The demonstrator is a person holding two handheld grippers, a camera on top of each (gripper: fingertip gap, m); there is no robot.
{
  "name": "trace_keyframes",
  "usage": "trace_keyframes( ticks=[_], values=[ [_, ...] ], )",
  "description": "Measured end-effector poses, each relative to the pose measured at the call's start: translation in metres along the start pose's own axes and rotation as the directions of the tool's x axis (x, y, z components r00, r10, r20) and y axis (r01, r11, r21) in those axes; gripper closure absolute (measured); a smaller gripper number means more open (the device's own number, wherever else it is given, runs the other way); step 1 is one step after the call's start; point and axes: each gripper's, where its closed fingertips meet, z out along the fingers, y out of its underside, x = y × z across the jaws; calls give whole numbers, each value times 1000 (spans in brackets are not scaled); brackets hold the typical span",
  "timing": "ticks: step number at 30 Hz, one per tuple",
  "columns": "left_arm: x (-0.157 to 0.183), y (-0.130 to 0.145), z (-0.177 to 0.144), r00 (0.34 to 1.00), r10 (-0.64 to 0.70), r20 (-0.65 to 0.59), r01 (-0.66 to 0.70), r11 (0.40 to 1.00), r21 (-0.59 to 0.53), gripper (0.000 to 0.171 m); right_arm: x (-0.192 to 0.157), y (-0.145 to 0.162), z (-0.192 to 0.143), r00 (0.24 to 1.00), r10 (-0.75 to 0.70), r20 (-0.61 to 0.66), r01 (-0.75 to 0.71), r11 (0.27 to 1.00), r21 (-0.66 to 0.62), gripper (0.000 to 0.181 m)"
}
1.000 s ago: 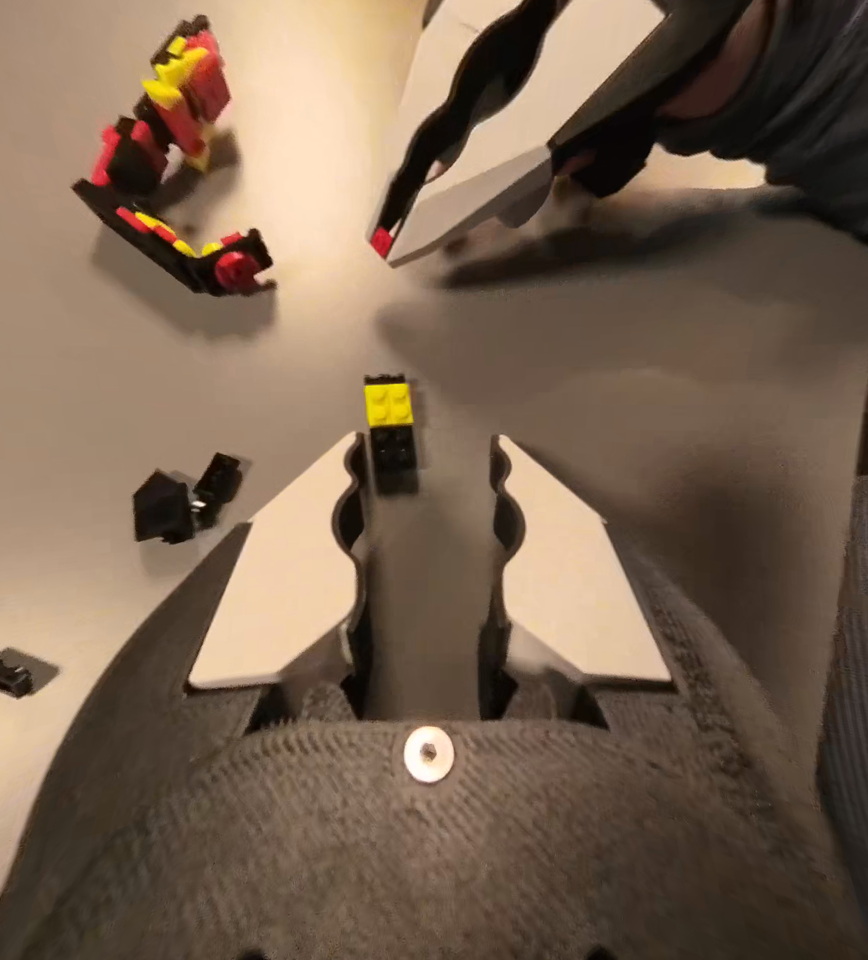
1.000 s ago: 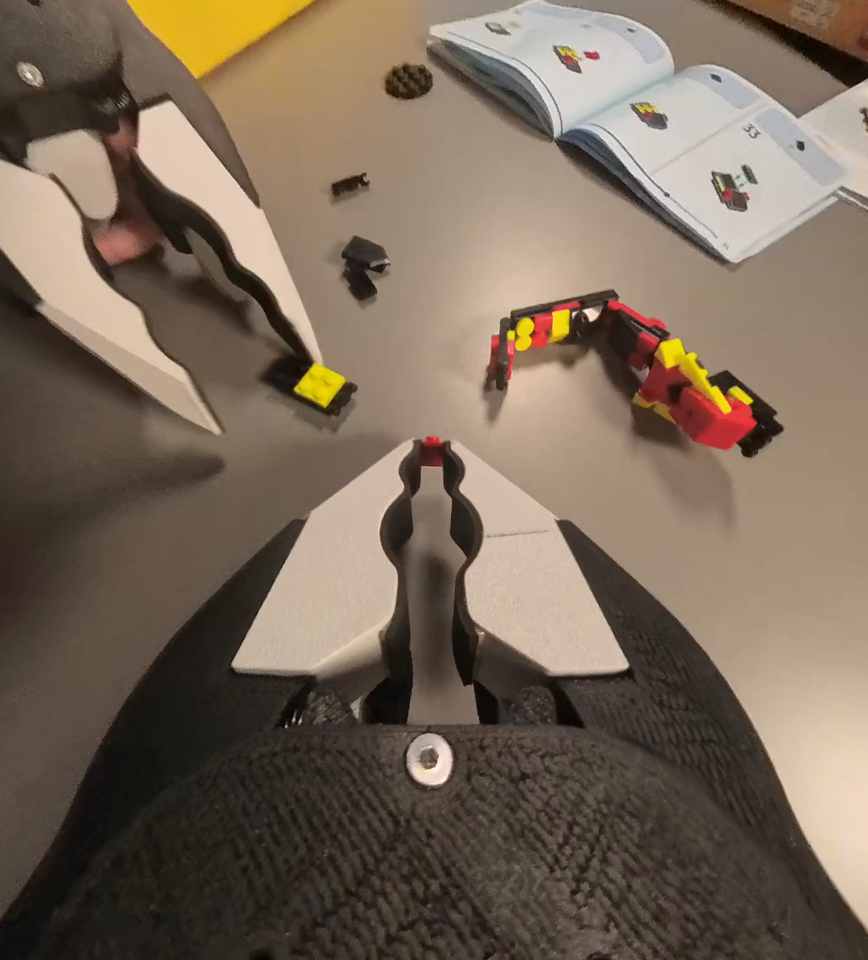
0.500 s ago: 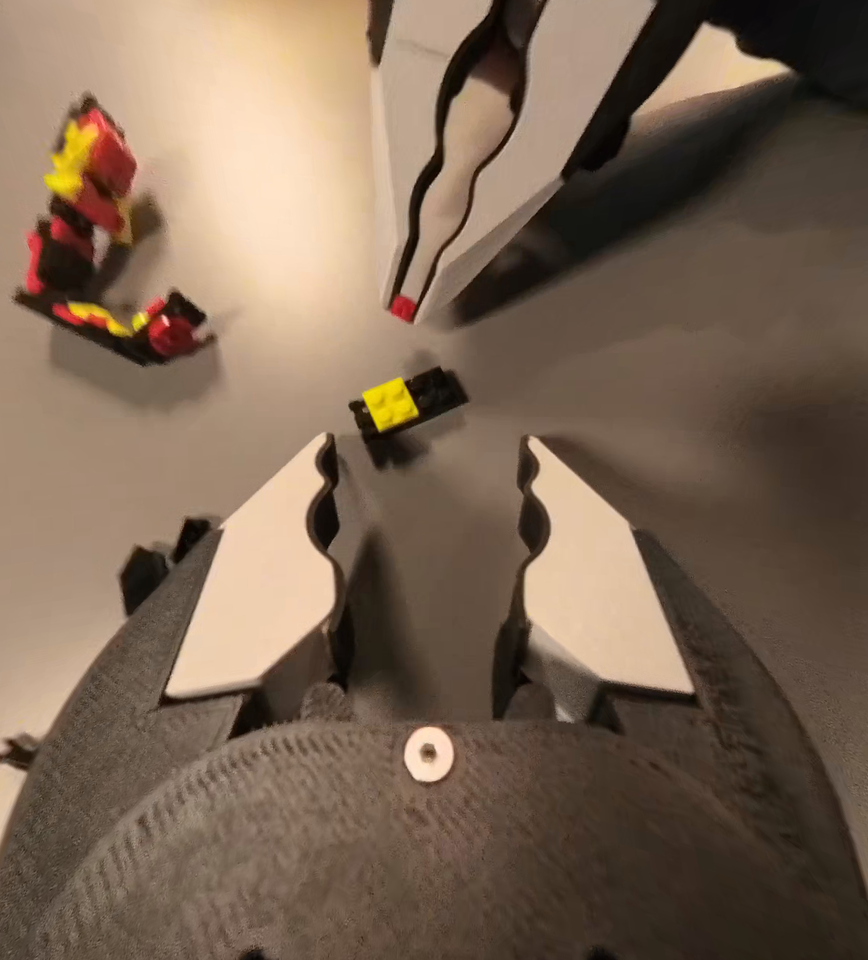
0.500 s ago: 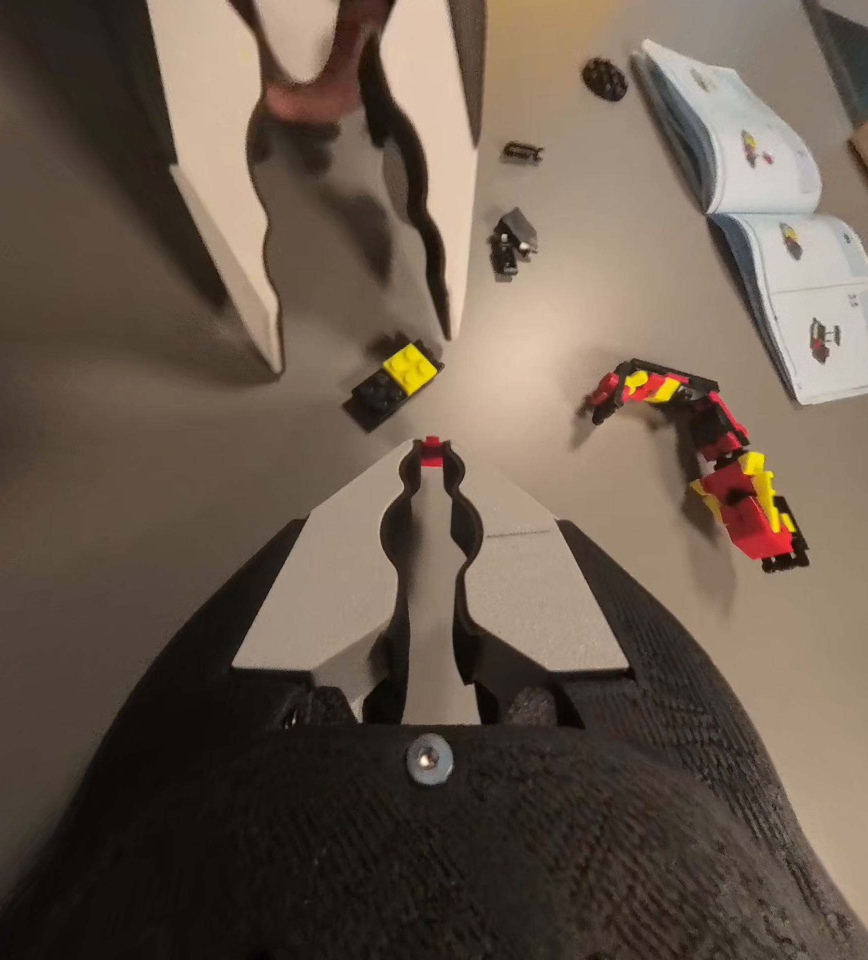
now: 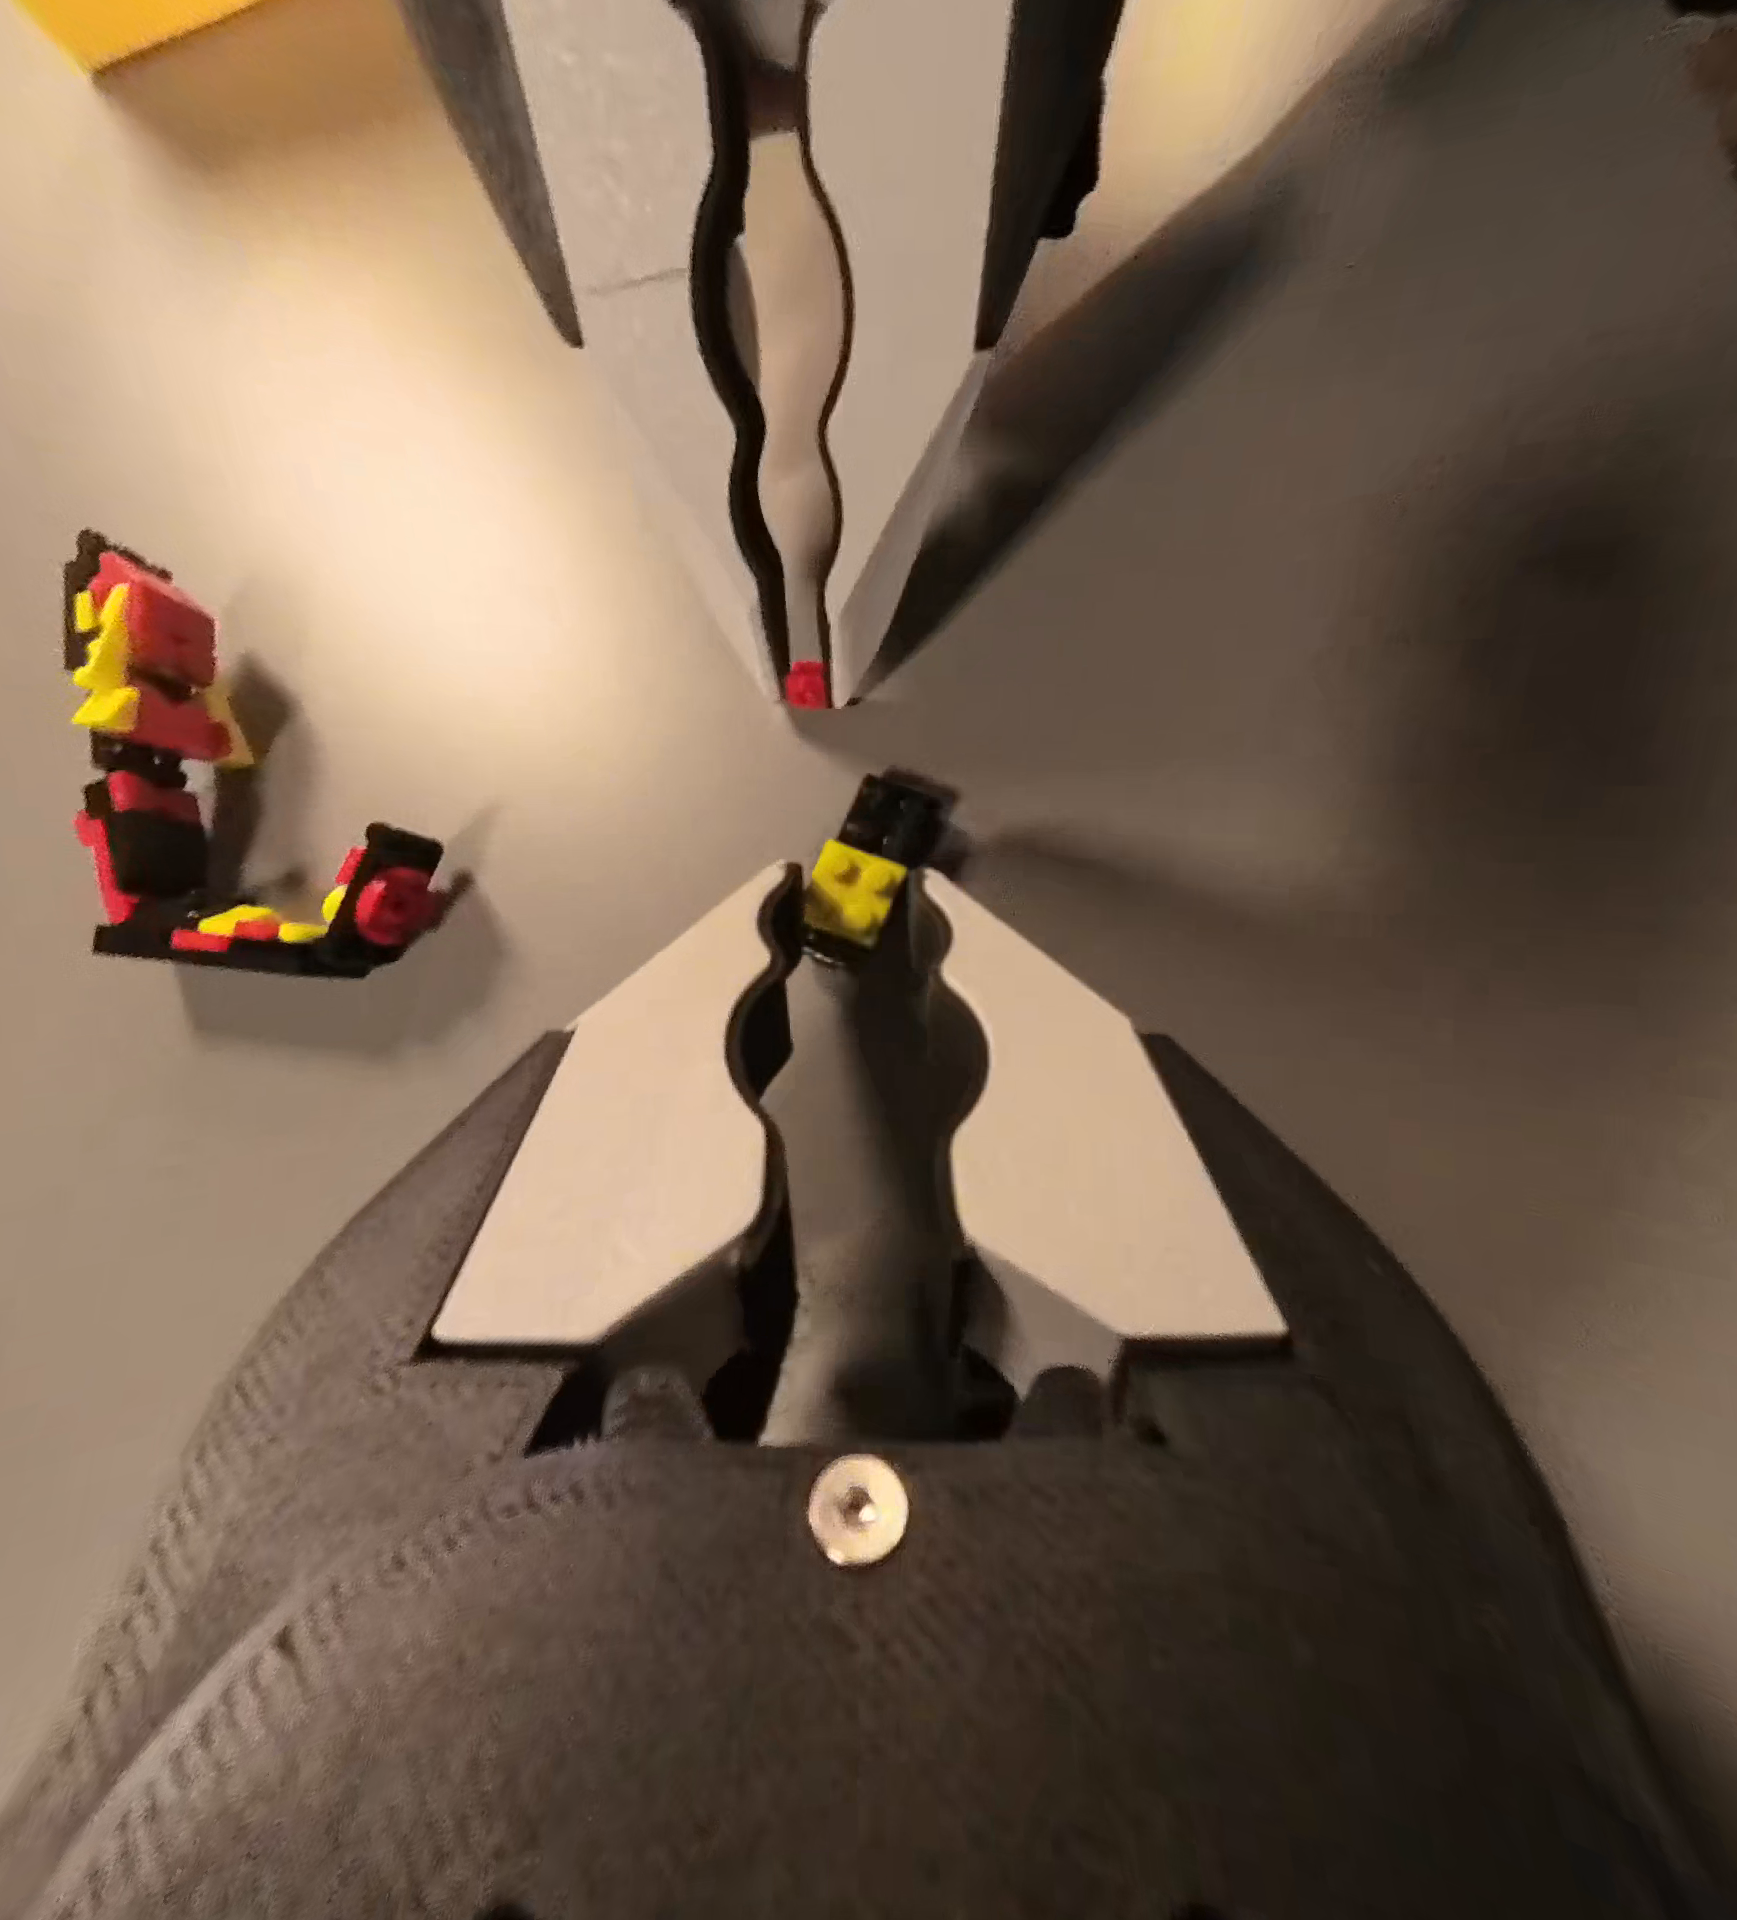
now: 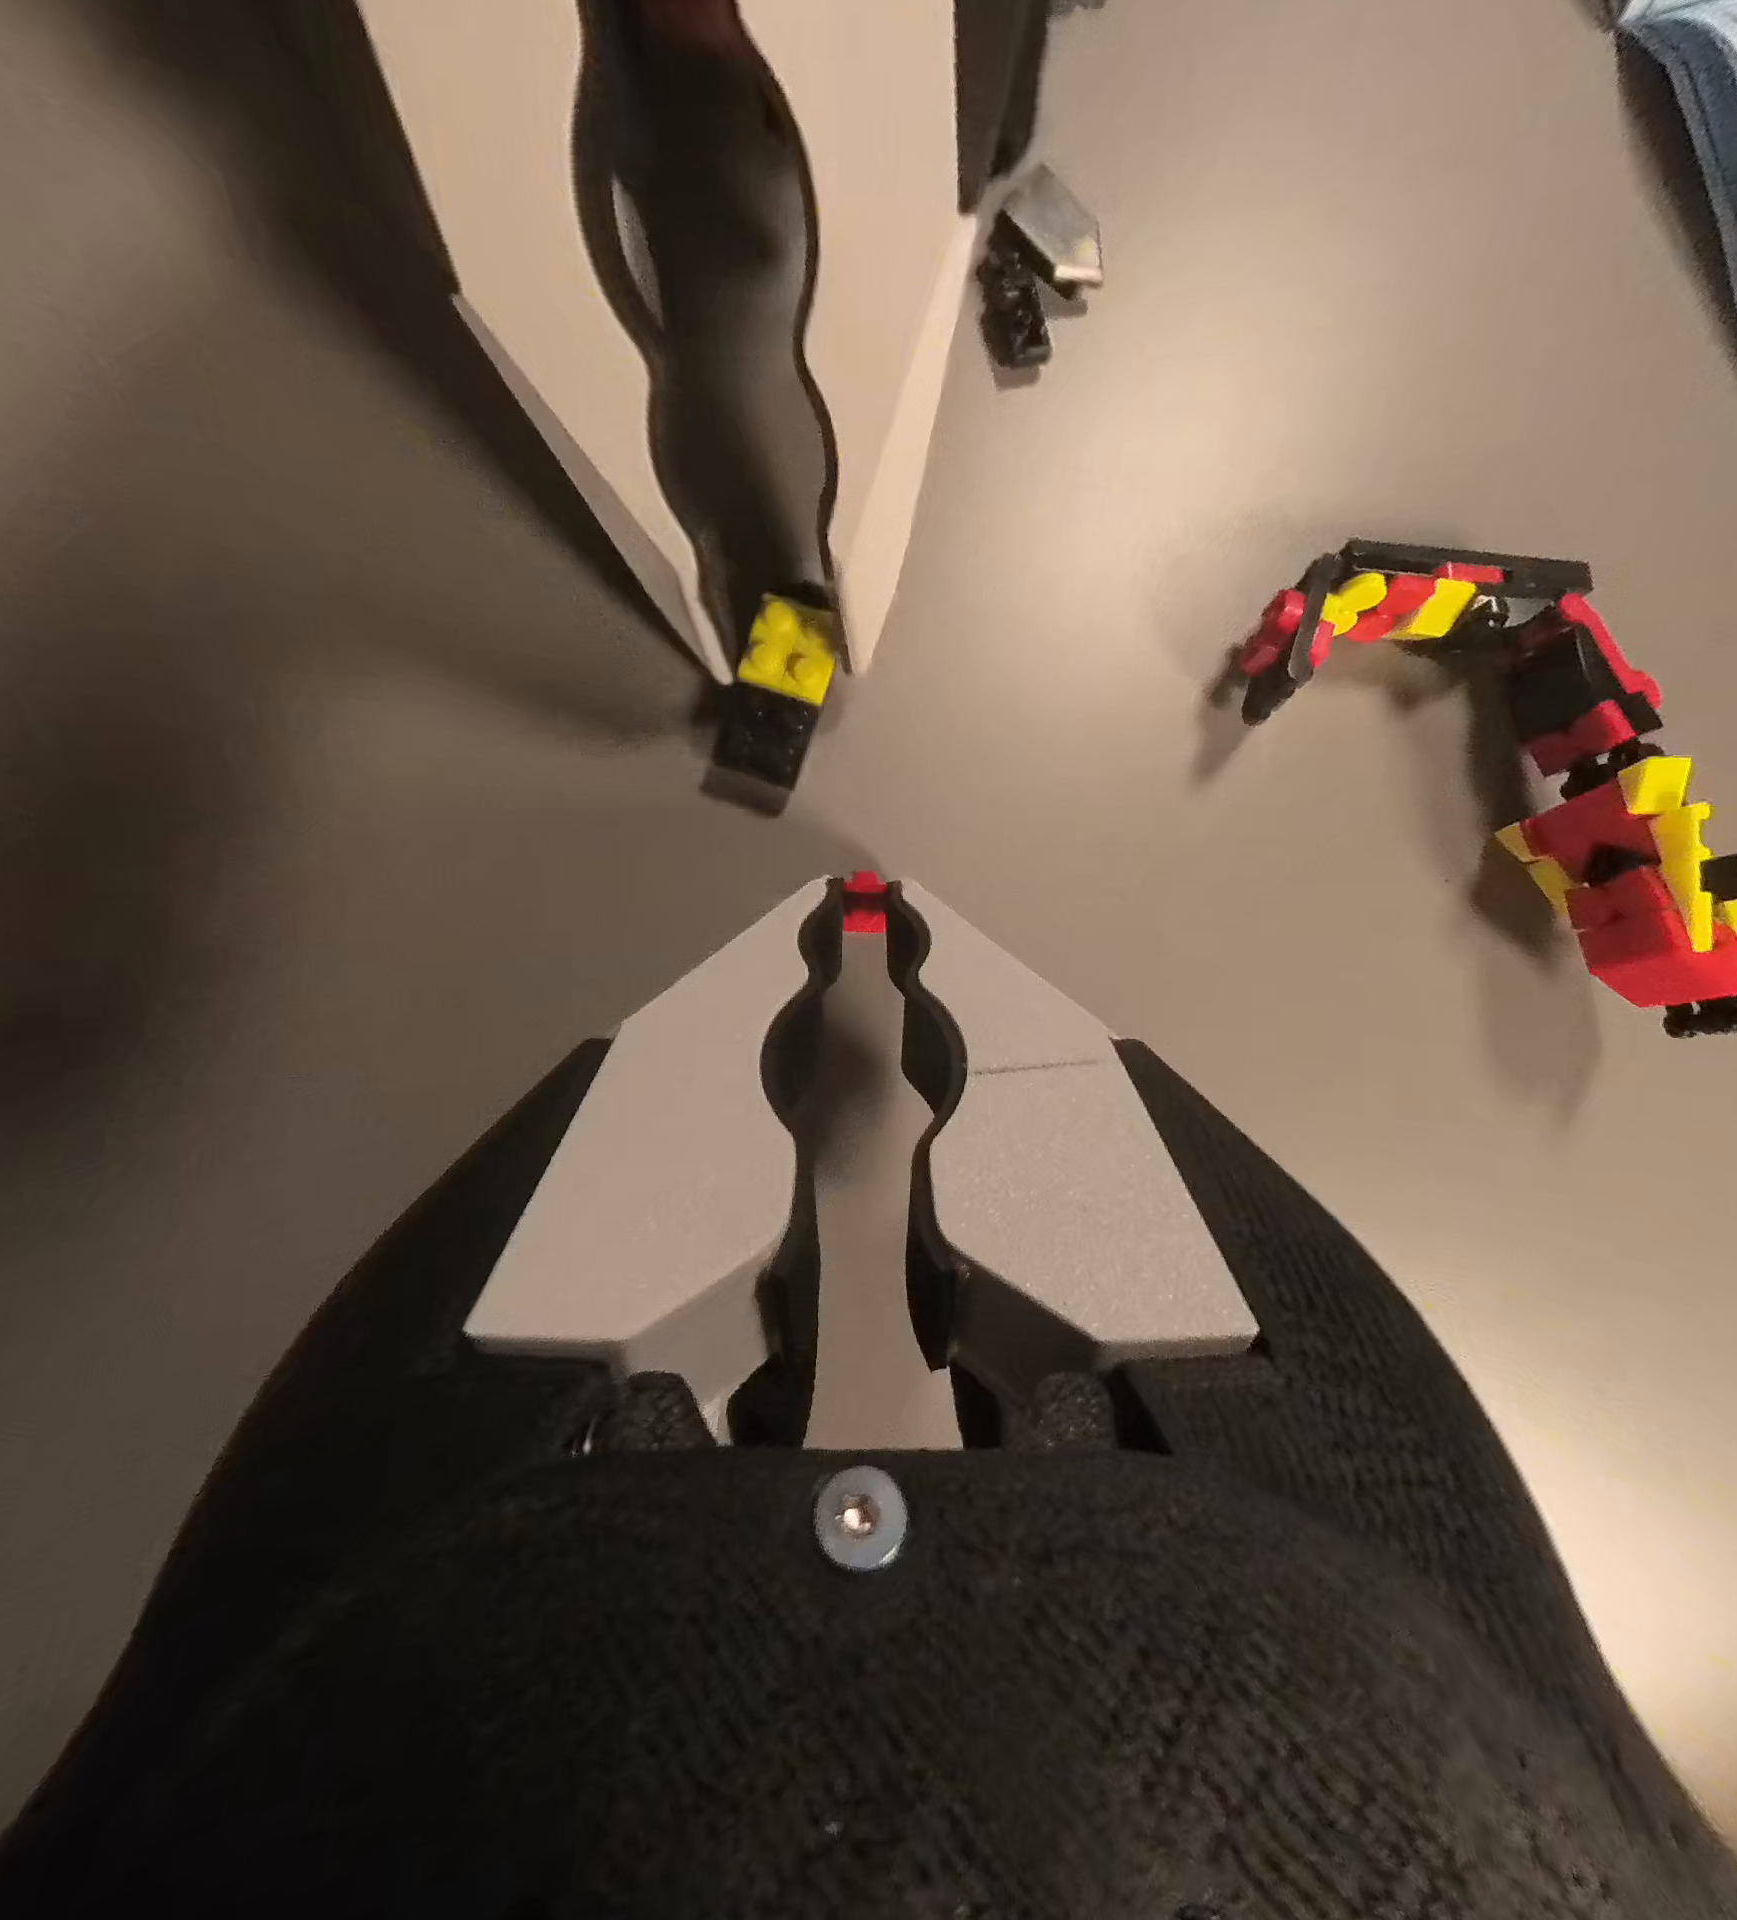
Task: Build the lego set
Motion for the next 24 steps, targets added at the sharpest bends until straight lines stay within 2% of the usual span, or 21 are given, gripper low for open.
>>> trace_keyframes(
  ticks=[5, 6, 11, 15, 20, 24],
  values=[
    [2, 5, -5, 998, -50, 32, 50, 999, -15, 152, 3, -4, 3, 998, 62, -1, -62, 998, 12, 174],
    [2, 7, -6, 998, -47, 35, 47, 999, -19, 143, 3, -4, 4, 997, 73, -3, -73, 997, 21, 172],
    [4, 13, -12, 996, -90, -14, 90, 996, 12, 134, 3, -3, 2, 992, 128, -3, -127, 989, 76, 167],
    [8, 14, -11, 986, -159, -58, 161, 987, 20, 138, 0, -1, -1, 983, 182, 18, -183, 976, 115, 167],
    [7, 13, -10, 984, -176, -33, 177, 984, 29, 139, -19, -5, -2, 979, 178, 99, -191, 970, 147, 167],
    [6, 13, -10, 982, -185, -30, 186, 982, 30, 140, -2, -10, -4, 985, 171, 21, -171, 963, 207, 166]
  ],
)
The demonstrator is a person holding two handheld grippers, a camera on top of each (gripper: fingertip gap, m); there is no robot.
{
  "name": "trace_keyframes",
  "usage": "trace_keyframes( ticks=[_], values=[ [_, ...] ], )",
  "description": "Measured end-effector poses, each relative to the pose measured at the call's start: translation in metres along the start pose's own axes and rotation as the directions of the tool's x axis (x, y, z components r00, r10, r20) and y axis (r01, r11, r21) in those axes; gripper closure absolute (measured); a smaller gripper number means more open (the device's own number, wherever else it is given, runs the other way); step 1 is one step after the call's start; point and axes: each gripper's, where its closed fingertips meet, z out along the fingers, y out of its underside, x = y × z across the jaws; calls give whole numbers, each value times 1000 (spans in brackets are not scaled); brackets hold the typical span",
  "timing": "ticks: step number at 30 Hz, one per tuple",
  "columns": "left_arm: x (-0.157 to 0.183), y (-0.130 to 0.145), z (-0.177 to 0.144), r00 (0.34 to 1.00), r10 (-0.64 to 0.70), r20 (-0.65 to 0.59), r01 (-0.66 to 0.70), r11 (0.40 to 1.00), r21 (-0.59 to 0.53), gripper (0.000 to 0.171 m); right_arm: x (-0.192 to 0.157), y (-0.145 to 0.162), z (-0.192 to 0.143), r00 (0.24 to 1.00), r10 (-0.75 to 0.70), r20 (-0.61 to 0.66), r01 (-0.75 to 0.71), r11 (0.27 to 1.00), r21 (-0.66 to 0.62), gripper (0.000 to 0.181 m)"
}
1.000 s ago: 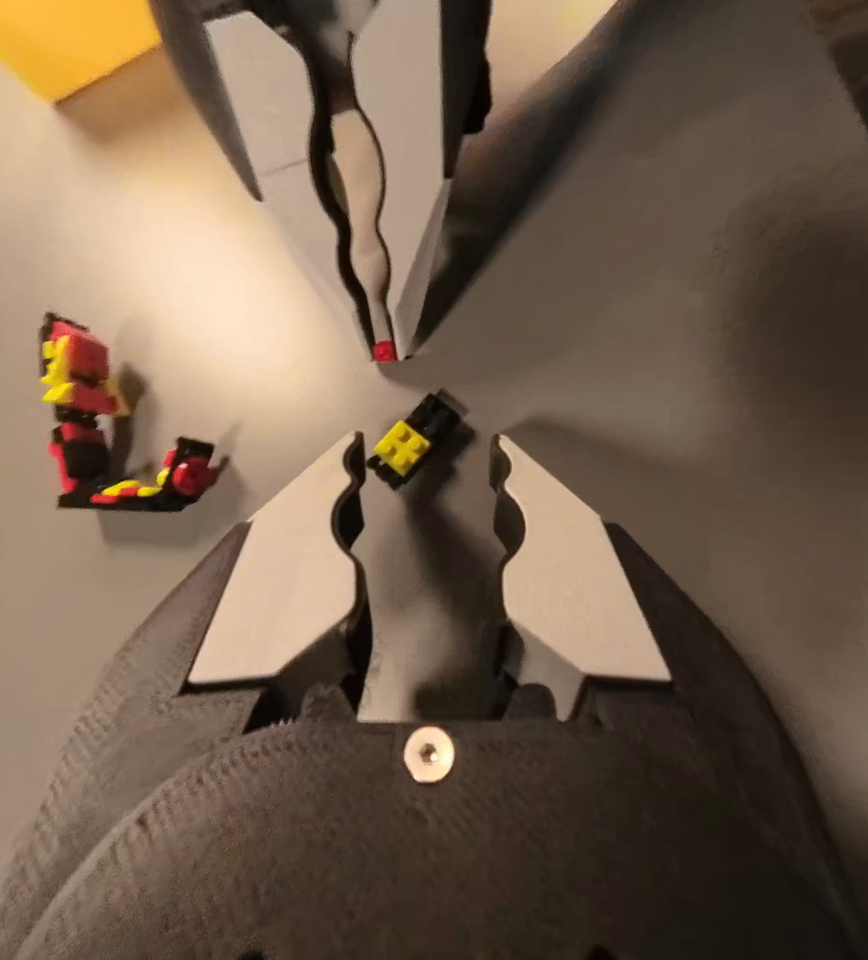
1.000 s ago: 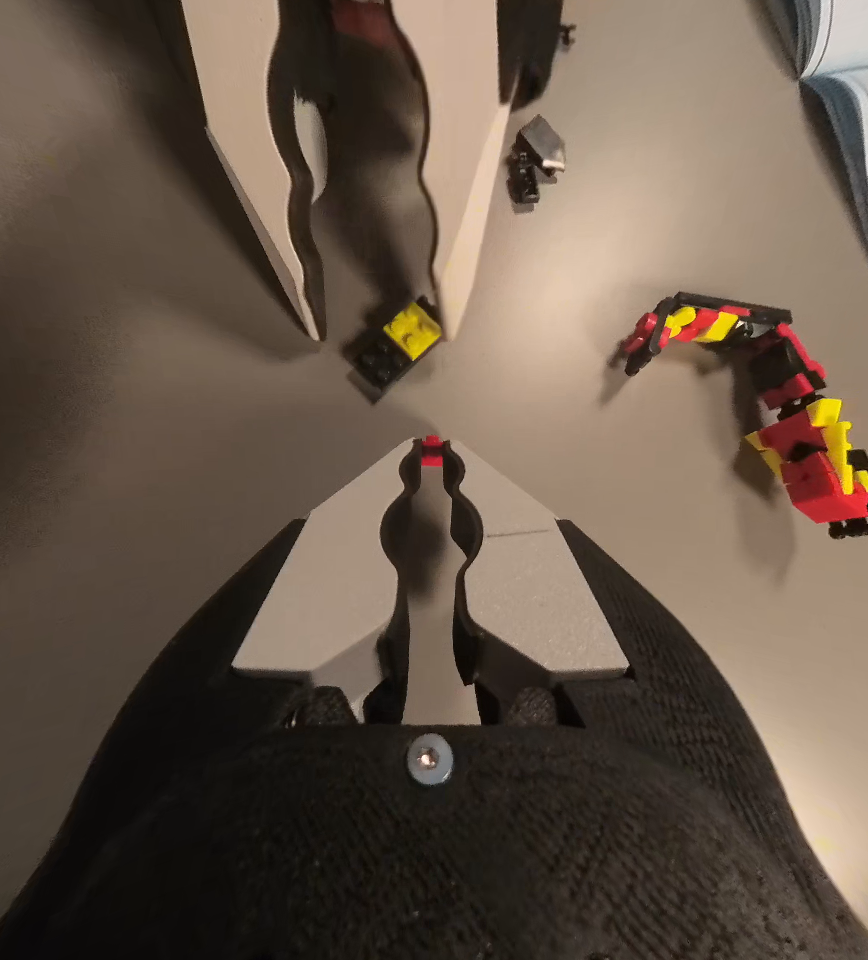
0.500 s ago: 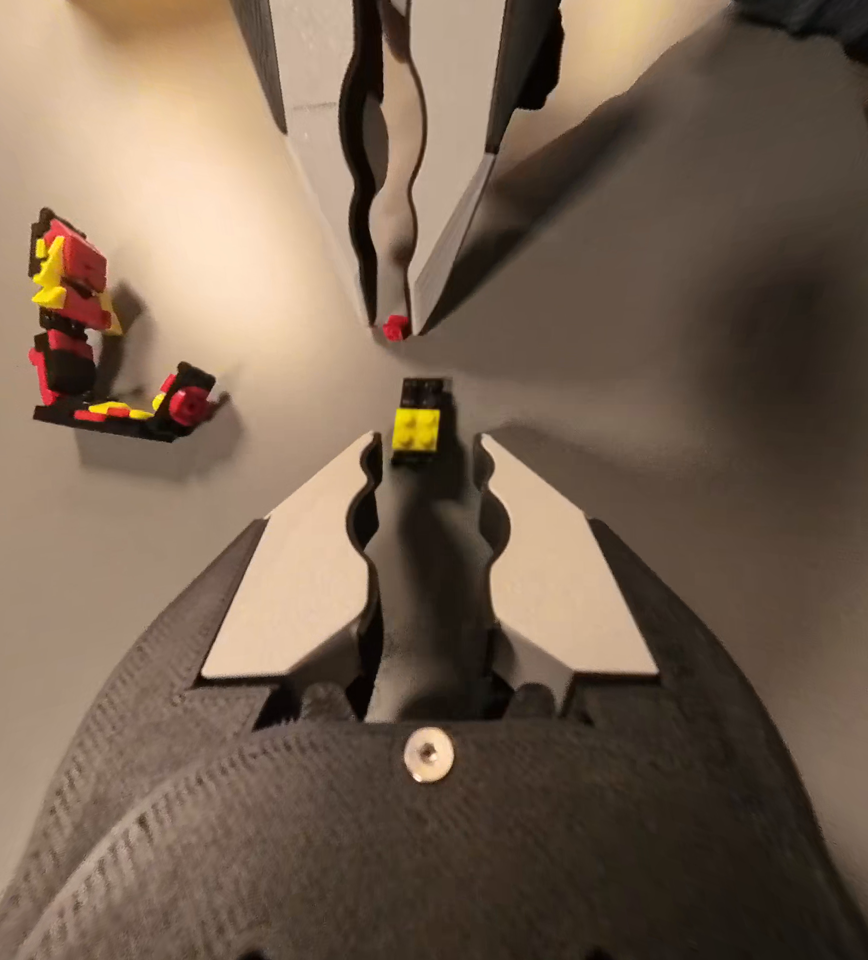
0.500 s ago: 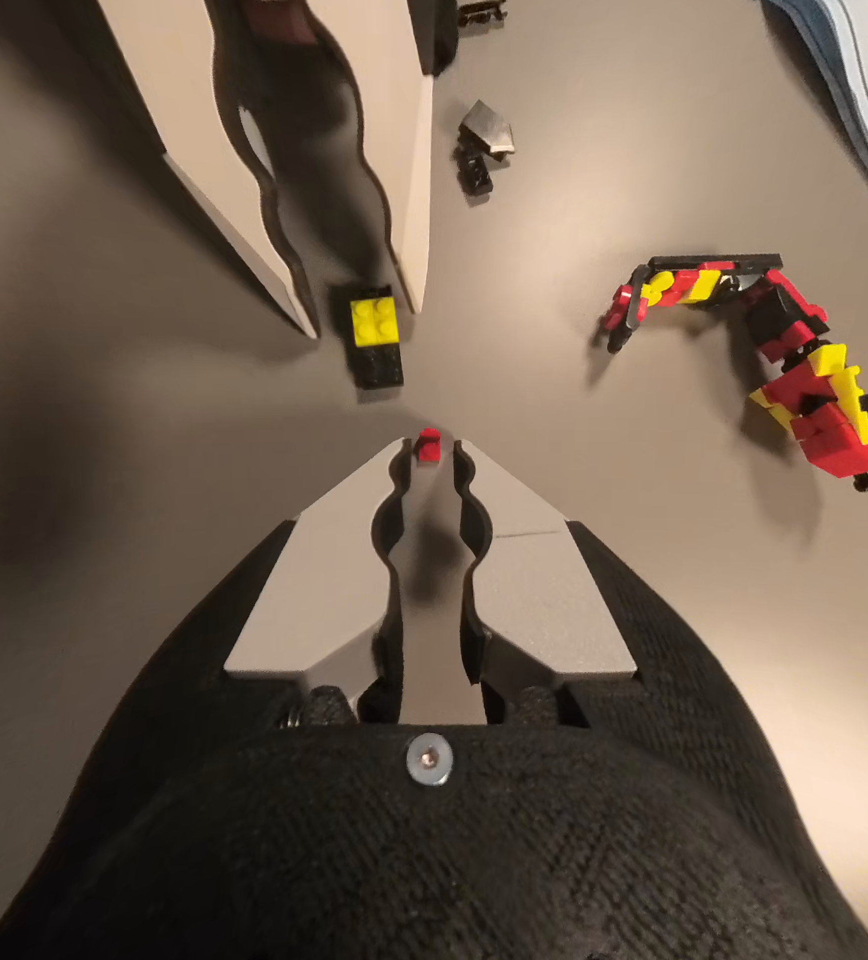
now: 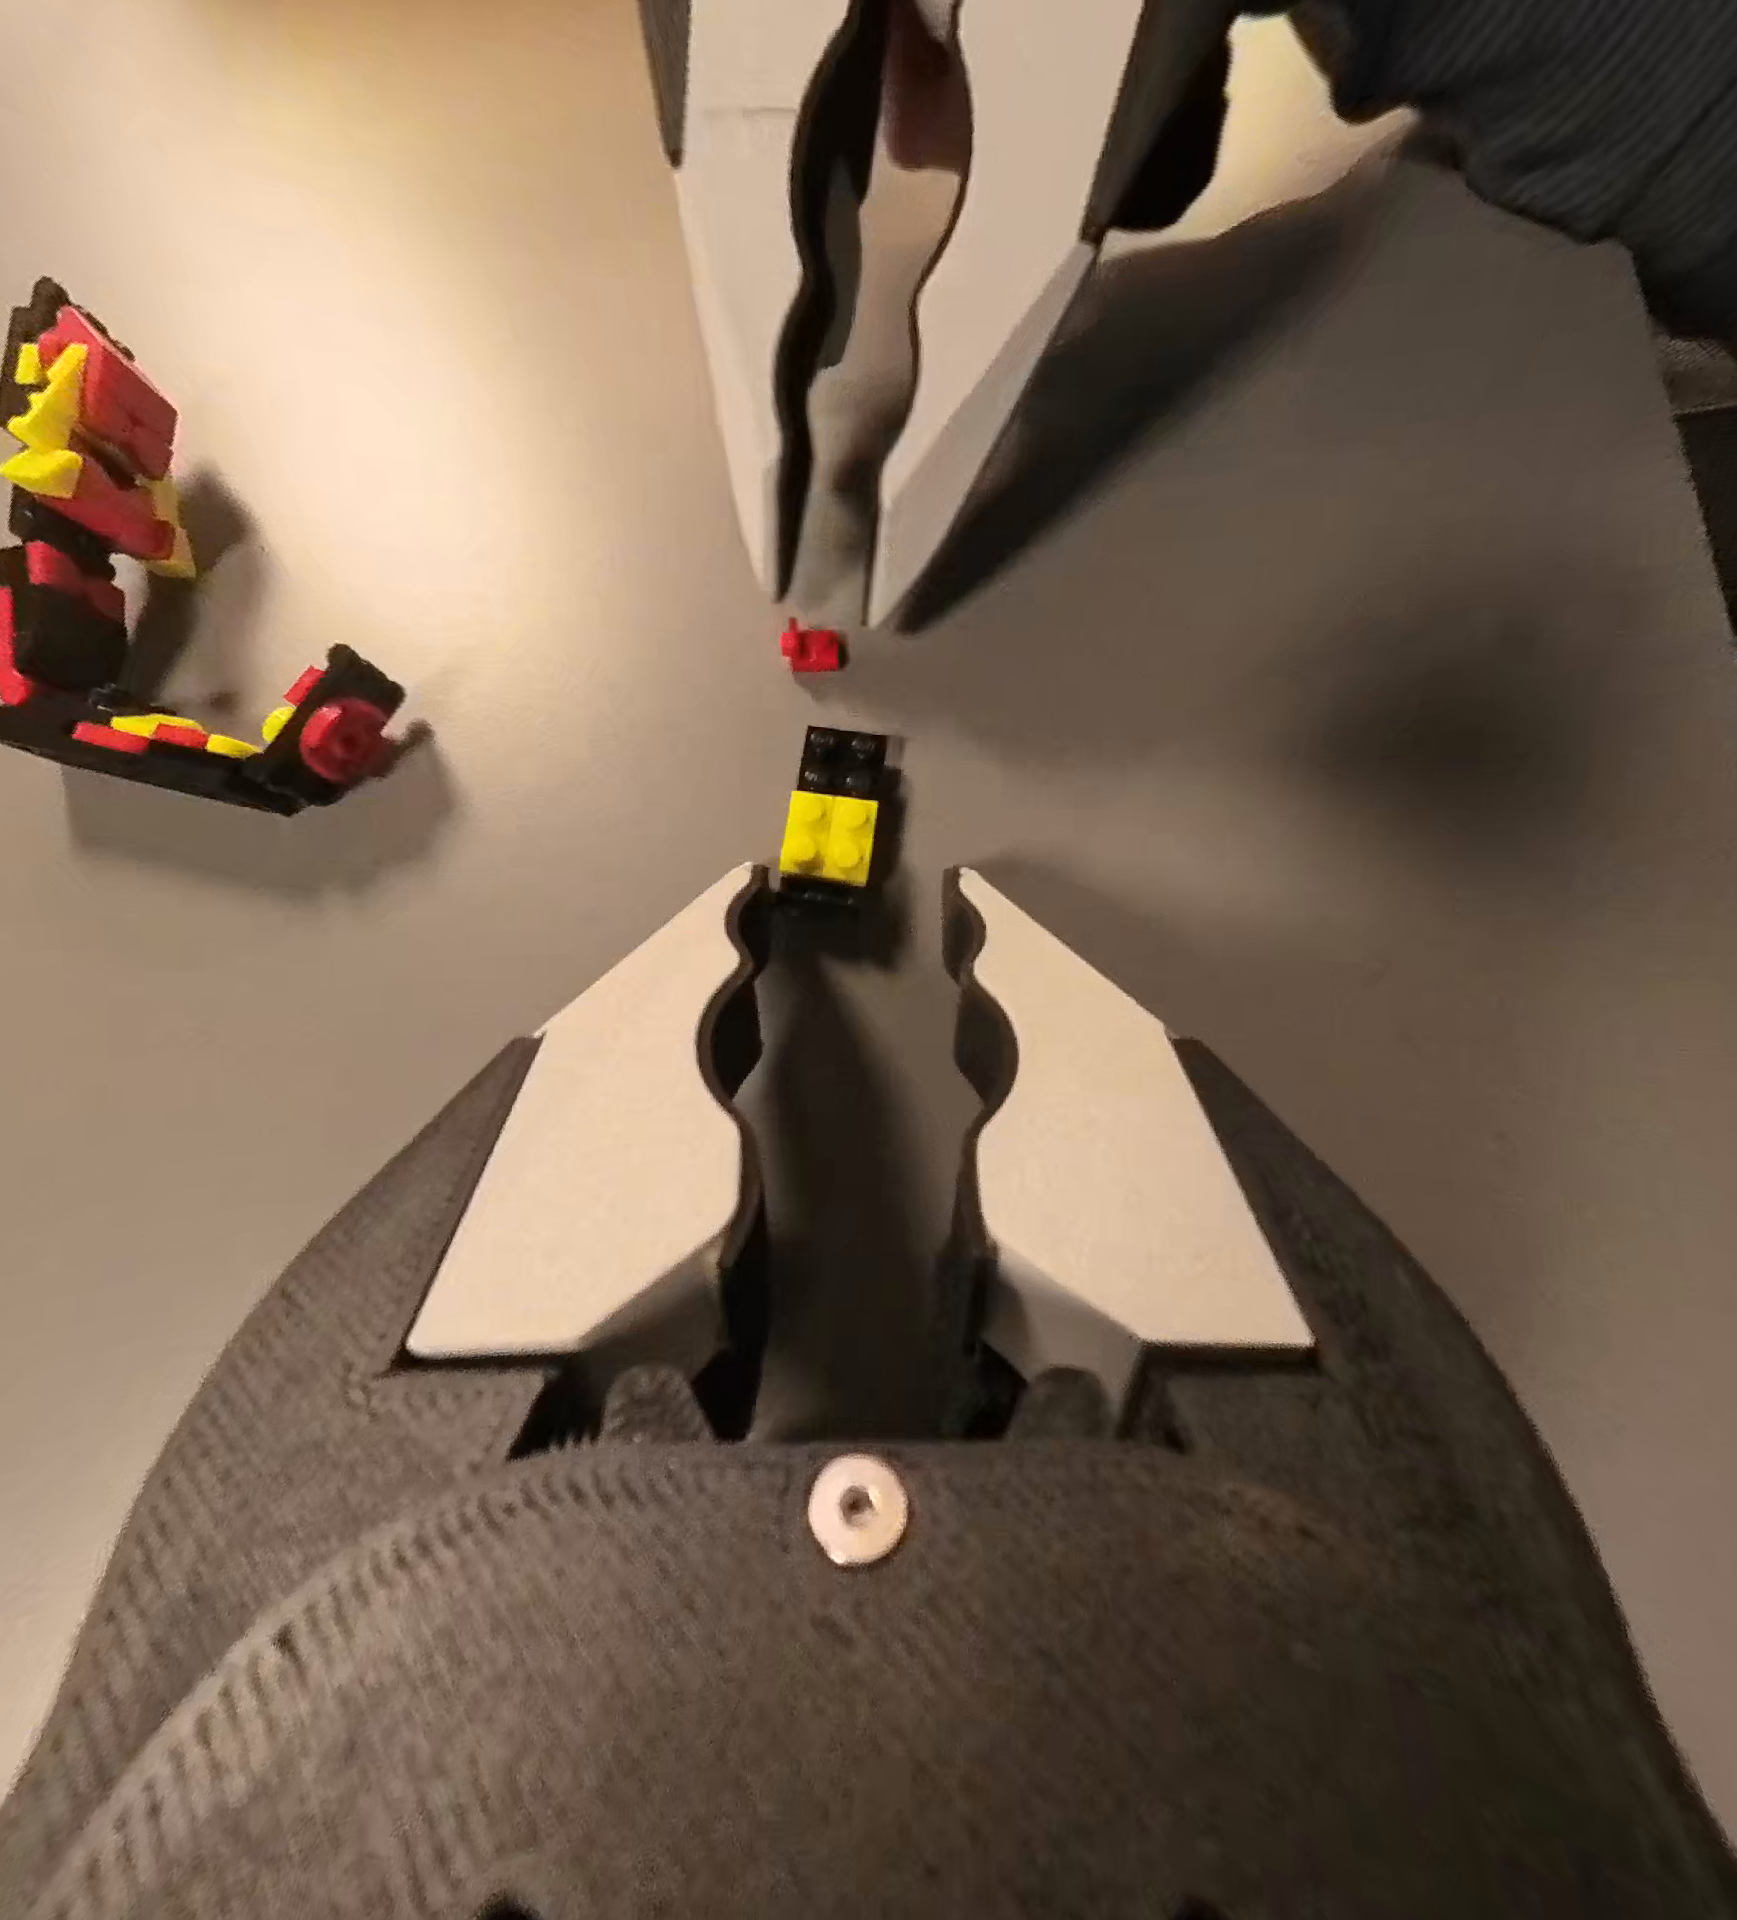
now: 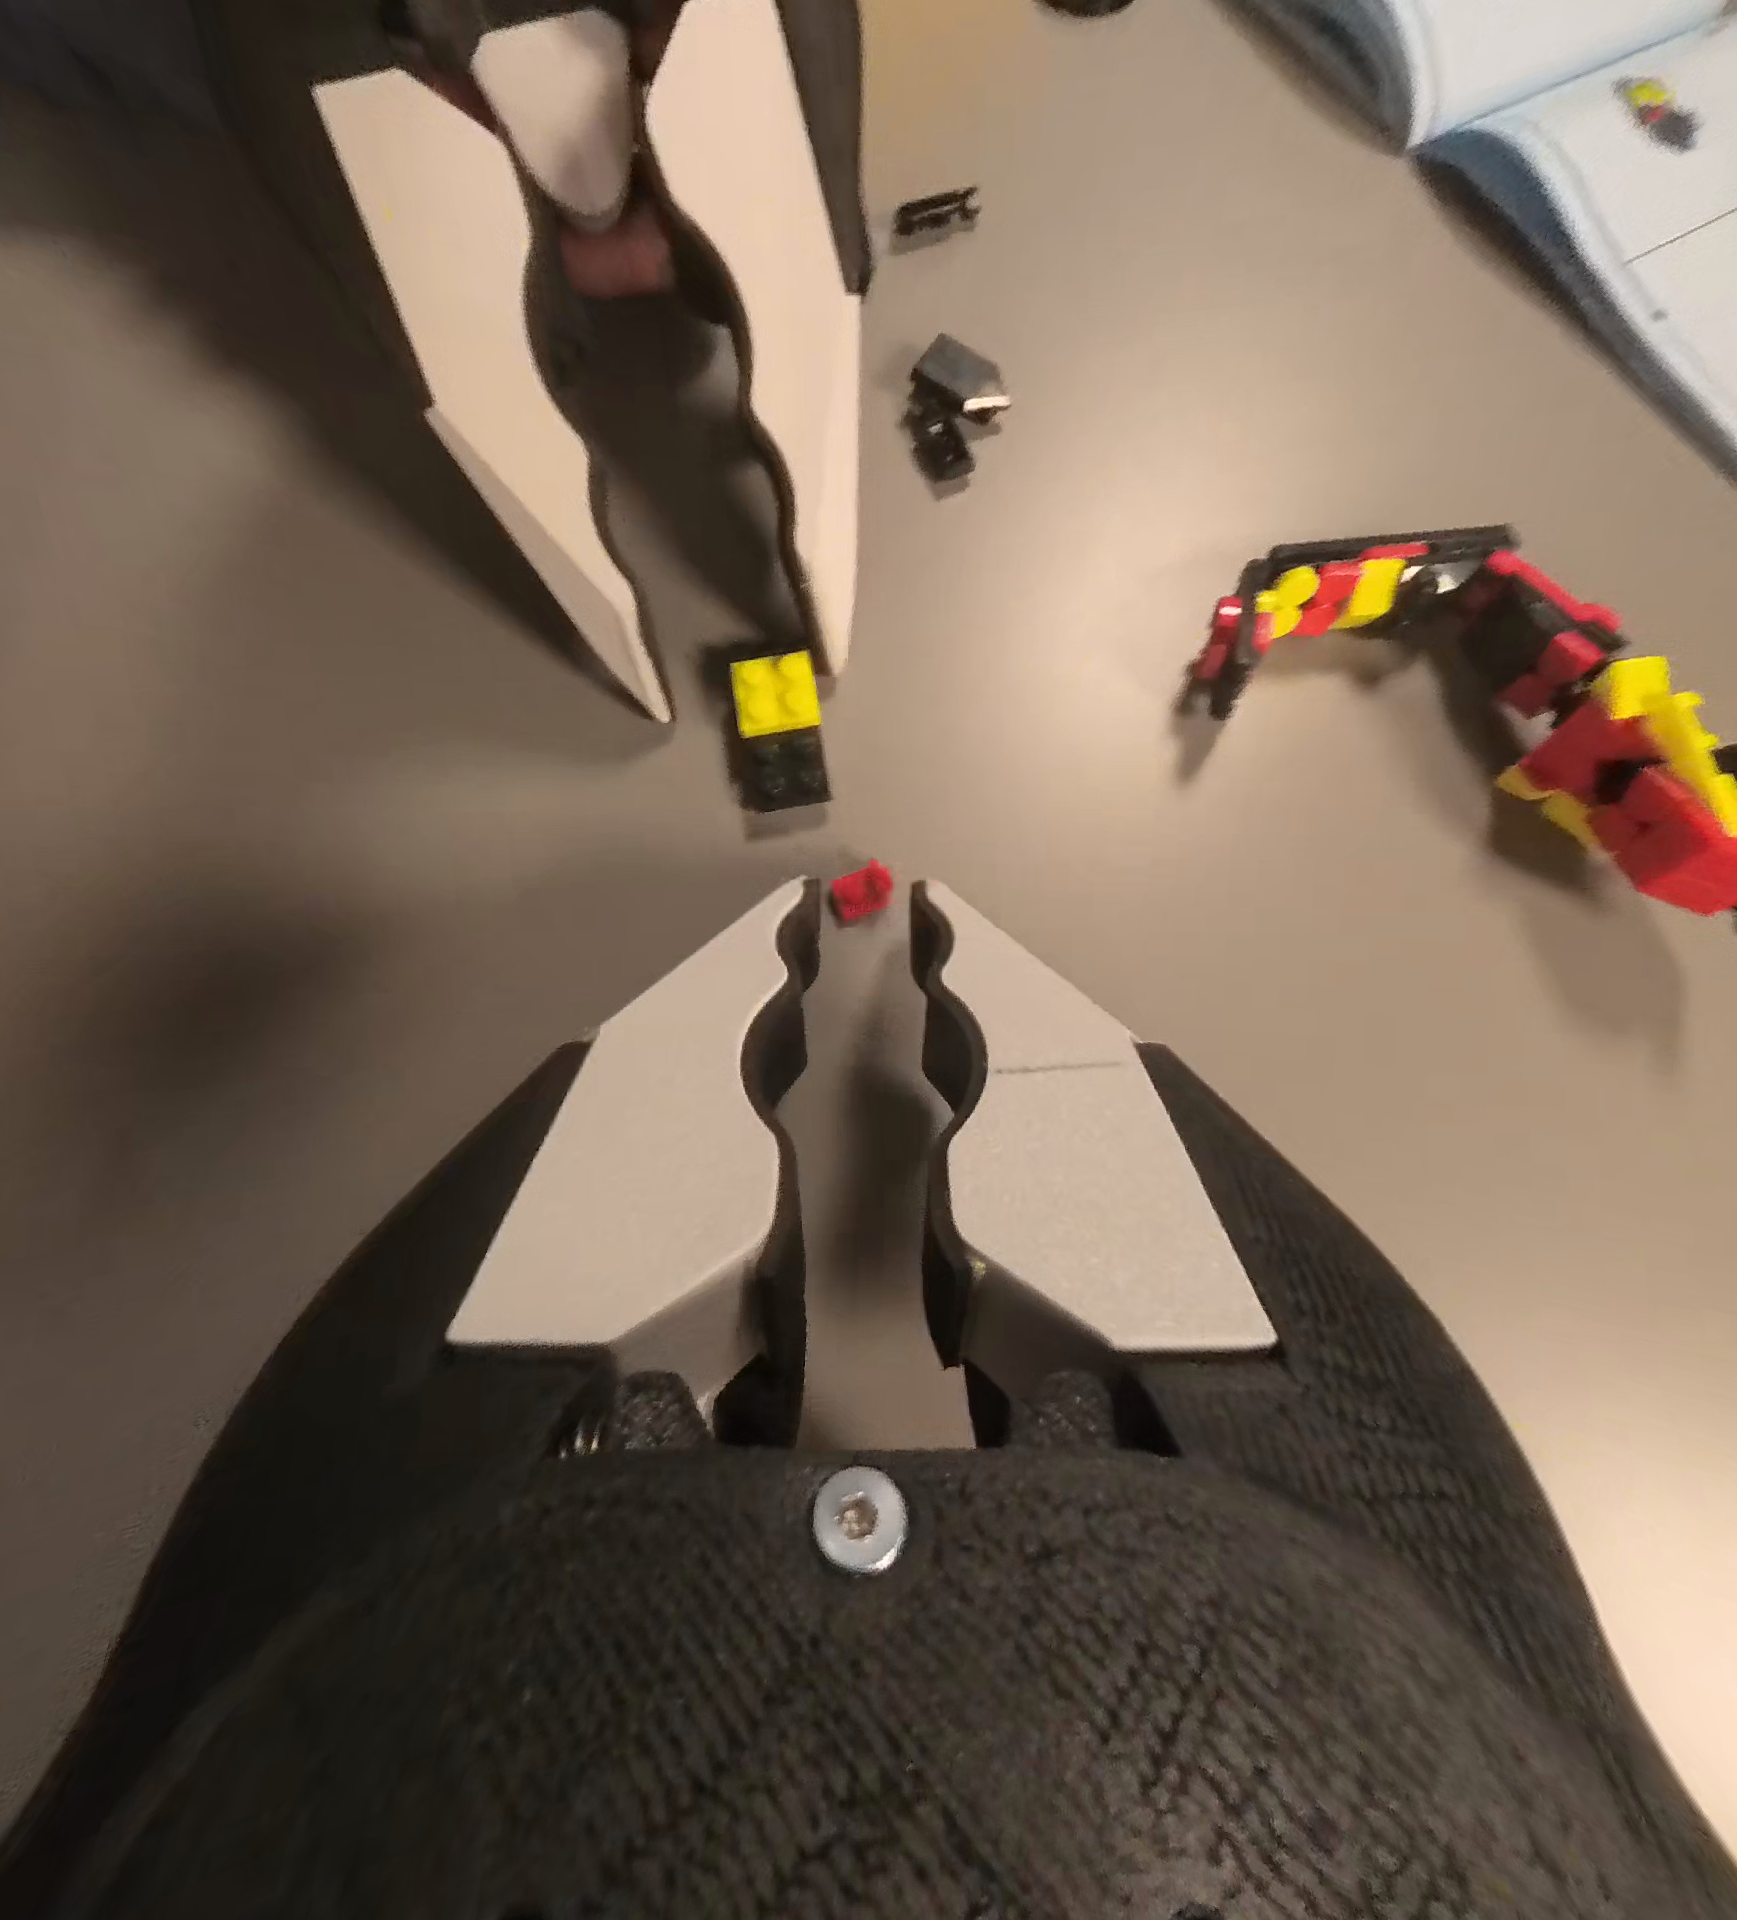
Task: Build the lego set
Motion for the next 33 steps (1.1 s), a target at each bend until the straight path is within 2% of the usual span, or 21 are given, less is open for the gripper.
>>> trace_keyframes(
  ticks=[2, 5, 13, 15, 17, 20, 22, 33],
  values=[
    [-1, 0, 0, 1000, 2, 4, -2, 1000, 0, 141, 6, 1, 3, 999, -42, -25, 42, 999, 3, 165],
    [-2, 0, 0, 1000, 3, 6, -3, 1000, 0, 156, 3, 2, 7, 997, -76, 7, 76, 997, 10, 166],
    [-2, 0, 0, 1000, 25, 19, -25, 1000, 2, 155, 0, -3, 10, 996, -90, 8, 90, 996, 18, 172],
    [-4, -2, 0, 998, 48, 48, -49, 999, 7, 141, -3, -13, 10, 995, -99, 10, 98, 994, 56, 172],
    [-4, -3, 1, 997, 56, 52, -57, 998, 8, 136, -7, -22, 12, 994, -108, 23, 106, 991, 85, 172],
    [-2, -4, 4, 999, 28, 23, -28, 1000, 4, 141, -11, -27, 16, 991, -124, 46, 119, 989, 87, 173],
    [0, -4, 5, 1000, 11, -3, -11, 1000, 1, 155, -12, -28, 19, 990, -125, 62, 120, 990, 80, 173],
    [-1, -4, 5, 1000, 24, 8, -24, 1000, 1, 156, -12, -22, 25, 988, -138, 71, 138, 990, 0, 173]
  ],
)
